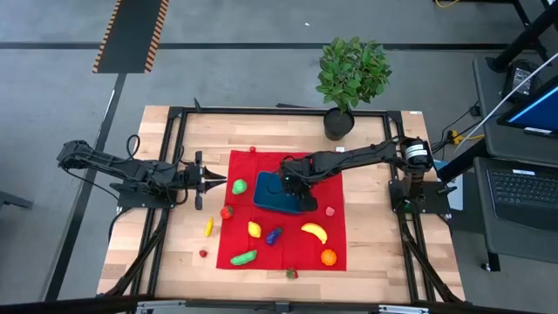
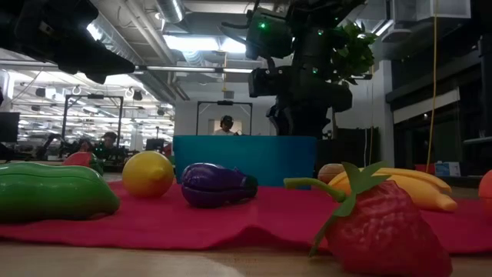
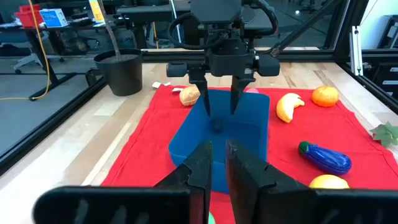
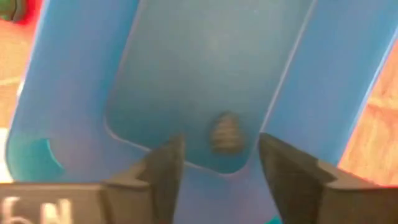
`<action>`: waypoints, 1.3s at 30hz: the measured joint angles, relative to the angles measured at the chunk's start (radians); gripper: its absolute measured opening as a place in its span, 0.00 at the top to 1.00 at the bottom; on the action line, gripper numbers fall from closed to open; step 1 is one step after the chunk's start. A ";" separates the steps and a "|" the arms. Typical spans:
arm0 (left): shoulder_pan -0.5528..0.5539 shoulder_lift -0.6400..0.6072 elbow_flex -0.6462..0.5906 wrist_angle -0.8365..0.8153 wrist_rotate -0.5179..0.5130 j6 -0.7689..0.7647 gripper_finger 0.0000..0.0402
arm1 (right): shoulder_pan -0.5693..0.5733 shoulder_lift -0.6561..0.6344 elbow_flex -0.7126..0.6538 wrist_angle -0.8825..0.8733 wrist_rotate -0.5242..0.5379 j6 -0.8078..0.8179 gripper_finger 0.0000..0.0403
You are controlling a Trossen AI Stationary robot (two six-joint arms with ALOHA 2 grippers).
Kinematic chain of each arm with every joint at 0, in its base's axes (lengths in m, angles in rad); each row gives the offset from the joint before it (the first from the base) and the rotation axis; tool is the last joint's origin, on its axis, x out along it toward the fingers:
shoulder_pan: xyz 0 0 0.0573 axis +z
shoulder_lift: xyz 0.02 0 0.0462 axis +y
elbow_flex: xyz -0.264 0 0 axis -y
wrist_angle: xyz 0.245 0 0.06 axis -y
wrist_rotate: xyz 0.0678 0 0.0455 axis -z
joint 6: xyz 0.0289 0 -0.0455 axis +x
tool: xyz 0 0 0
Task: Pick and placing Produce into tupperware
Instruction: Put the blackberry into the blue bin, then put the red cherry into the blue bin
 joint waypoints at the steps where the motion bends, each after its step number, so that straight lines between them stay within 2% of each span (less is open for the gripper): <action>1: 0.000 0.000 0.000 0.000 0.000 0.000 0.92 | 0.000 0.000 0.000 0.000 0.000 0.000 0.42; 4: 0.000 0.000 0.000 0.000 0.000 0.000 0.94 | 0.000 0.000 0.000 0.000 0.000 -0.001 0.34; 8: 0.000 0.000 0.000 0.000 0.000 0.000 0.96 | 0.000 0.000 0.008 -0.006 0.000 0.000 0.29; 16: 0.000 0.000 0.000 0.000 0.000 0.001 1.00 | 0.000 0.001 0.119 -0.063 0.000 -0.001 0.30; 23: 0.000 0.000 0.000 0.002 0.000 0.005 0.96 | -0.008 -0.010 0.165 -0.103 -0.021 0.001 0.30; 26: 0.000 0.000 0.000 0.004 0.000 0.005 0.94 | -0.032 -0.040 0.129 -0.031 -0.070 0.030 0.30; 31: 0.000 0.000 0.000 0.004 0.000 0.005 0.91 | -0.065 -0.141 0.024 0.132 -0.079 0.110 0.30; 39: -0.001 0.000 0.000 -0.001 0.000 0.005 0.87 | -0.068 -0.315 -0.276 0.570 -0.079 0.179 0.30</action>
